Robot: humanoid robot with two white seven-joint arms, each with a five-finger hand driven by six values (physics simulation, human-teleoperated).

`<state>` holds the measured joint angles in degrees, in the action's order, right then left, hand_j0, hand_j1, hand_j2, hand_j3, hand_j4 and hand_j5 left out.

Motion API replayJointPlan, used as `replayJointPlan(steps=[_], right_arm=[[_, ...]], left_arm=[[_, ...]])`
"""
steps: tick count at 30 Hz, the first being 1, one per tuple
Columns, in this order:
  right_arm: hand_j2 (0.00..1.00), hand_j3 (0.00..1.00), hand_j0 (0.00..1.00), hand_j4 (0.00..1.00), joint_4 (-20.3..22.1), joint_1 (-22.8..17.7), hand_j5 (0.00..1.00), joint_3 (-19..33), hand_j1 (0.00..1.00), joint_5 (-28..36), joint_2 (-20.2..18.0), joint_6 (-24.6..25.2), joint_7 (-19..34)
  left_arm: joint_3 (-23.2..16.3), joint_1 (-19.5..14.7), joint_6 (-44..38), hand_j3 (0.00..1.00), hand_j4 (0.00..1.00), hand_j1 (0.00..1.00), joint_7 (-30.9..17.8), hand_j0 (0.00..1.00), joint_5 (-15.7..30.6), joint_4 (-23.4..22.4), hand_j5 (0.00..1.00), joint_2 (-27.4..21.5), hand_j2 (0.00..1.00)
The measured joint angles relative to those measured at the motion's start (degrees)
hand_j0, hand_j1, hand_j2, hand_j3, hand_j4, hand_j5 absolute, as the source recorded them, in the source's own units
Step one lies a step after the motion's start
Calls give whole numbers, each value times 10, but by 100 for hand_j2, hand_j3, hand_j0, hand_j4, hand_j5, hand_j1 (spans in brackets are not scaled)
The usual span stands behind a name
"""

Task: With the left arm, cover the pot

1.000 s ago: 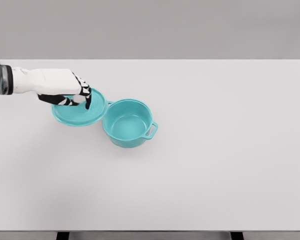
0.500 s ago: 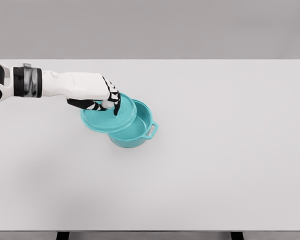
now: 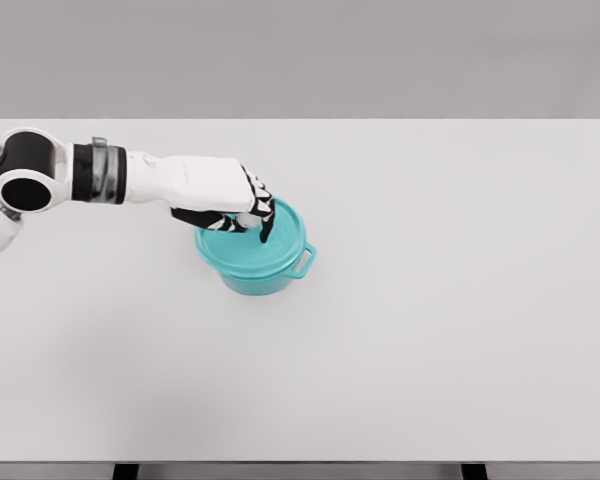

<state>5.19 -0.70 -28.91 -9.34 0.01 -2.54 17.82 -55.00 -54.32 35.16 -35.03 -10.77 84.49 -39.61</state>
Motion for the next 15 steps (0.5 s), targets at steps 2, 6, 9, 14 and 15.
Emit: replayJointPlan(steps=[2,6,9,14,15], right_arm=[[100,100,100,100,0,0,100,0,100,0,0,0,0],[100,100,100,100,0,1,100,0,100,0,0,0,0],[100,100,100,100,0,0,100,0,100,0,0,0,0],[100,100,100,100,0,0,100,0,100,0,0,0,0],[100,100,100,100,0,0,100,0,100,0,0,0,0]], left_arm=[[0,2,0,49,49,49,0,49,-1,-1,49,2,49],[0,3,0,49,49,49,0,49,-2,-1,49,4,49],[0,3,0,49,49,49,0,49,-6,-2,49,6,49],[0,3,0,49,49,49,0,49,-23,-14,49,13,49],[0,3,0,49,49,49,0,49,-24,-15,49,13,49]])
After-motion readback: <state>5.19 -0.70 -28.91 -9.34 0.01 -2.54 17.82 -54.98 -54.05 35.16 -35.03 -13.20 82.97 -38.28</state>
